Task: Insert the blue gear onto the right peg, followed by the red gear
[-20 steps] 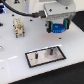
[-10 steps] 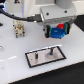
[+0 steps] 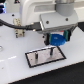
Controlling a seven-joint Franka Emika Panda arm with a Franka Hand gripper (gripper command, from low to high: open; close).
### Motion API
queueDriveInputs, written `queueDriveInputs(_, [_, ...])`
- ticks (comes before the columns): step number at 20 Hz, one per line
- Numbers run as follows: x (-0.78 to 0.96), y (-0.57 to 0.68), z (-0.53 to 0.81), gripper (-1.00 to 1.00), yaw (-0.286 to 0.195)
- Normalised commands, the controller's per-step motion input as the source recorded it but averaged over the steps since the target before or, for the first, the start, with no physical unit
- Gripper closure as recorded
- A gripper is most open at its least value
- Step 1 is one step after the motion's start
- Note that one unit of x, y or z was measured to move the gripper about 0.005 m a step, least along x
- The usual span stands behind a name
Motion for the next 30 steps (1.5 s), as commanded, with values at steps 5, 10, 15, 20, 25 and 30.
queueDriveInputs(5, [0.47, -0.18, 0.00, 1.00, 0.000])
queueDriveInputs(10, [0.30, -0.16, -0.07, 1.00, 0.000])
queueDriveInputs(15, [0.12, -0.08, 0.02, 1.00, 0.000])
queueDriveInputs(20, [0.00, -0.15, 0.26, 1.00, 0.000])
queueDriveInputs(25, [0.24, -0.08, 0.15, 1.00, 0.000])
queueDriveInputs(30, [0.24, -0.13, -0.06, 1.00, 0.000])
